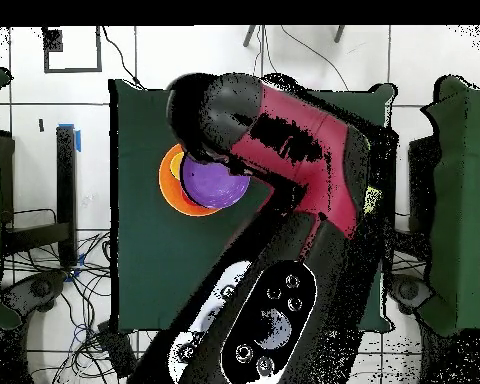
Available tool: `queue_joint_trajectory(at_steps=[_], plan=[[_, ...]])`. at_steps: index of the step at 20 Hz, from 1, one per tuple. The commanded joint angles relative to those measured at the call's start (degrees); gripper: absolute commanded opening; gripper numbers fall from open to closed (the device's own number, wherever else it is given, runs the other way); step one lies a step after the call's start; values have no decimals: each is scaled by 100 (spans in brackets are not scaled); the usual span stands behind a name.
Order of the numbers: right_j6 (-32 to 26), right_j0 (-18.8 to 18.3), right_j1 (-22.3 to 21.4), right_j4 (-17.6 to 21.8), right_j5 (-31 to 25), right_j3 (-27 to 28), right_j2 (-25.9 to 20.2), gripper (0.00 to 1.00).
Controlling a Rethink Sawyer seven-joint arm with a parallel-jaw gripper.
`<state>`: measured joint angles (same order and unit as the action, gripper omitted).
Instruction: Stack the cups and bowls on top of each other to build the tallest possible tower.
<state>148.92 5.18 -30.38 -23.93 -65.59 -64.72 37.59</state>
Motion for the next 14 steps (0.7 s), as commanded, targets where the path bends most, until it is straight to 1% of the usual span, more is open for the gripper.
queue_joint_trajectory(at_steps=[1, 10, 14], plan=[[-1287, -186, 193, 637, 450, -322, -1106, 100], [-1278, -534, 407, 989, 912, -198, -1490, 100], [-1309, -704, 463, 1103, 1146, -237, -1712, 100]])
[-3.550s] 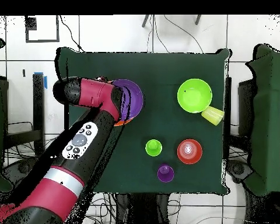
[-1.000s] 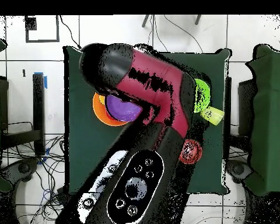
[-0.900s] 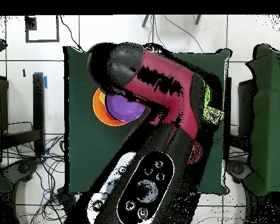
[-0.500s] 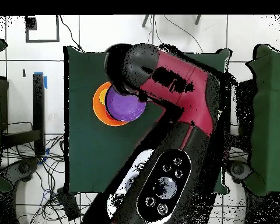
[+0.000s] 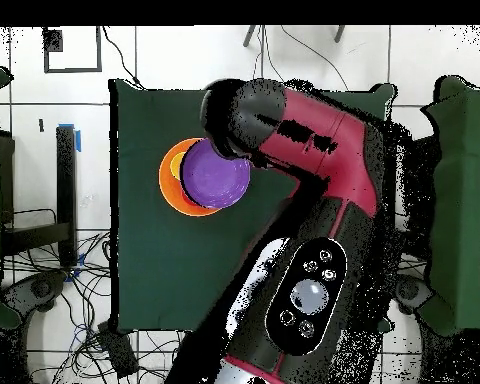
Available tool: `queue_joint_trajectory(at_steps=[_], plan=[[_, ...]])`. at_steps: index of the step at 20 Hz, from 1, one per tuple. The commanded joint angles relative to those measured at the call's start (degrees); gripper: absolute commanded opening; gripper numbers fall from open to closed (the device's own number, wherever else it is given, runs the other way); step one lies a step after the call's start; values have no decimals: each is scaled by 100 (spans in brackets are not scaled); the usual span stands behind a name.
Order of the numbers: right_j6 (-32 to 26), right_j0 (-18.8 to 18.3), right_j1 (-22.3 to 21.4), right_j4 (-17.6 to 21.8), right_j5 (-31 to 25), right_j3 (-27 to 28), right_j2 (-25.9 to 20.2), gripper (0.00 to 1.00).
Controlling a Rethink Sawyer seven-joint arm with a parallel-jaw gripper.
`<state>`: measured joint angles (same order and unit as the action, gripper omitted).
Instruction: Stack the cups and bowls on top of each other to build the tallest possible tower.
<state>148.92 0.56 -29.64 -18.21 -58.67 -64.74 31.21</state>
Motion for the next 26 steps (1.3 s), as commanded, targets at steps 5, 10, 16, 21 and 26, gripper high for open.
queue_joint_trajectory(at_steps=[5, 10, 16, 21, 26], plan=[[-1318, -419, 412, 727, 738, -296, -1341, 100], [-1256, -551, 475, 907, 1047, -350, -1571, 100], [-1222, -739, 575, 1117, 1254, -282, -1825, 100], [-1090, -836, 697, 1225, 1470, -292, -1985, 100], [-871, -841, 783, 1289, 1621, -330, -2077, 100]])
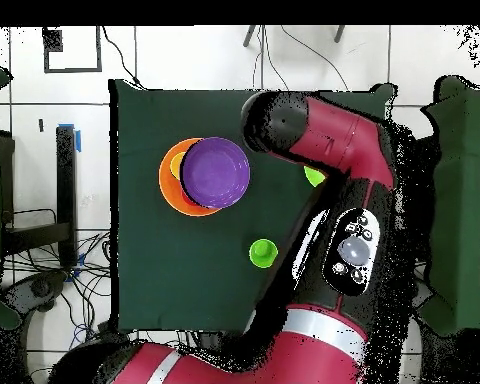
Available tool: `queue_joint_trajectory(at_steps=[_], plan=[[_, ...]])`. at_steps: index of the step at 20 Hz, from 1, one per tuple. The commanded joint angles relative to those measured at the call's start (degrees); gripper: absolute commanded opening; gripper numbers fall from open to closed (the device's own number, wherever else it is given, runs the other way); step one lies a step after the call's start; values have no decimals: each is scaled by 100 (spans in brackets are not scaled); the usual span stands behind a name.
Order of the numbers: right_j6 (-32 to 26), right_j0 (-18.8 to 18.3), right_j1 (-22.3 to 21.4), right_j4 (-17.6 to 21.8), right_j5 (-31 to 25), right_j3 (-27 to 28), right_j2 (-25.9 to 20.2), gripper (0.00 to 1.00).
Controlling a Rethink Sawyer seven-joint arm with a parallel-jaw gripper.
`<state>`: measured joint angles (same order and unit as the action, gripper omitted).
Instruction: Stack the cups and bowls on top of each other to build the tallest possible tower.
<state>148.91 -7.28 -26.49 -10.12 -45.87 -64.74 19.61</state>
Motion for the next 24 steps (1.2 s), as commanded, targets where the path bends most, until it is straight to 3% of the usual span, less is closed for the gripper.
queue_joint_trajectory(at_steps=[1, 24], plan=[[-819, -46, 471, 484, 350, -333, -920, 100], [-185, 242, 538, 448, 506, -405, -817, 100]])
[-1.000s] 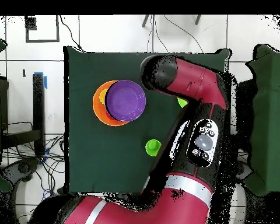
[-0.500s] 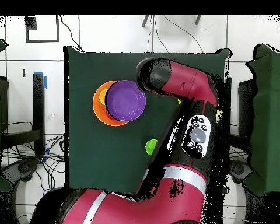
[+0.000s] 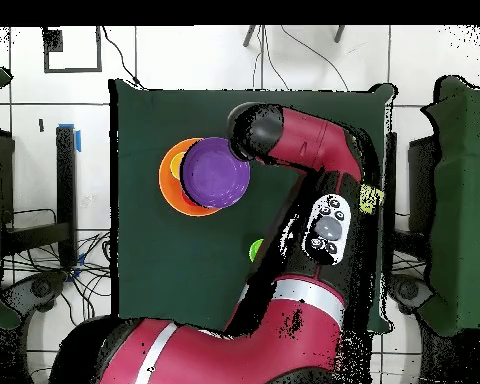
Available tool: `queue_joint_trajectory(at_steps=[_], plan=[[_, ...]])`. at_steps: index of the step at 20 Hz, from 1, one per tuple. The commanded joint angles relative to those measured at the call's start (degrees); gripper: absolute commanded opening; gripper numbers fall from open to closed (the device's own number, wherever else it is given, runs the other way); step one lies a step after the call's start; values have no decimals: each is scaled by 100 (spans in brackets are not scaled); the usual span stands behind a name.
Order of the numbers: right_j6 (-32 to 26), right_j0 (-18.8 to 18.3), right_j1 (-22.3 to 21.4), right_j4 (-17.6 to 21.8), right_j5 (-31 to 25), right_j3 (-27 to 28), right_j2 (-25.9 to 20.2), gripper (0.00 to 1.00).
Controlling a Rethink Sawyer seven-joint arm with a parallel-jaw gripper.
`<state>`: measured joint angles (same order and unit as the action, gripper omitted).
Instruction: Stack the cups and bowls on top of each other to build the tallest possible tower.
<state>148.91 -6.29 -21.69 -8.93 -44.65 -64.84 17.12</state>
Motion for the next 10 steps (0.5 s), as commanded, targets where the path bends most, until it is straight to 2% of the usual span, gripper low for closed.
queue_joint_trajectory(at_steps=[1, 10], plan=[[-148, 156, 68, 324, 402, -386, -552, 100], [85, 278, 80, 271, 378, -375, -434, 100]])
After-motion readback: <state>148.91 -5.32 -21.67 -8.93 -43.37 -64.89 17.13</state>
